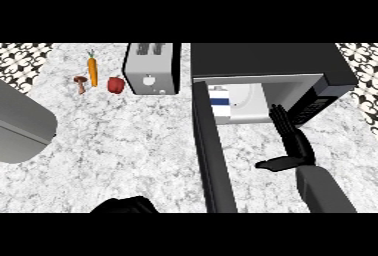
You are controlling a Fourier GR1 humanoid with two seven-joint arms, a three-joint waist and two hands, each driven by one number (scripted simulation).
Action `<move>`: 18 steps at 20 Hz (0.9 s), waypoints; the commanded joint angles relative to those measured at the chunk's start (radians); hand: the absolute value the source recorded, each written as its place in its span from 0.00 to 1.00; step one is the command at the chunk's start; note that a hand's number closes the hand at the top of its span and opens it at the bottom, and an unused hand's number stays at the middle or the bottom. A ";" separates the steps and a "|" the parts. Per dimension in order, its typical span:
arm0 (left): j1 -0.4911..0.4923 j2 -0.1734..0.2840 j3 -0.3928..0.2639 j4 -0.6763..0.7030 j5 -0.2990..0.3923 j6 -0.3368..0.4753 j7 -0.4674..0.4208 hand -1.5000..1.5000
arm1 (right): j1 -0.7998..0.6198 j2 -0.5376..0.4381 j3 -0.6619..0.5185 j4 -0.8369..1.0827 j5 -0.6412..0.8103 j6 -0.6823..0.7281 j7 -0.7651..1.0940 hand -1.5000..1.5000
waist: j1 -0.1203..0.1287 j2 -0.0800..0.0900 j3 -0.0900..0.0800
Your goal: Pick up the milk, place it into the microwave and close the microwave
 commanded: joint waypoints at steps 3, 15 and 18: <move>-0.100 -0.011 -0.022 0.057 -0.043 0.011 0.047 1.00 | 0.273 -0.046 0.018 -0.230 -0.040 0.070 -0.018 0.00 | -0.002 0.002 0.000; -0.365 -0.043 -0.191 0.462 -0.188 0.201 -0.084 1.00 | 0.744 -0.201 -0.053 -0.712 -0.245 0.233 0.027 0.00 | 0.005 0.012 0.000; -0.435 -0.043 -0.287 0.533 -0.213 0.333 -0.121 1.00 | 0.769 -0.175 -0.027 -0.774 -0.265 0.234 0.037 0.00 | 0.015 0.014 0.001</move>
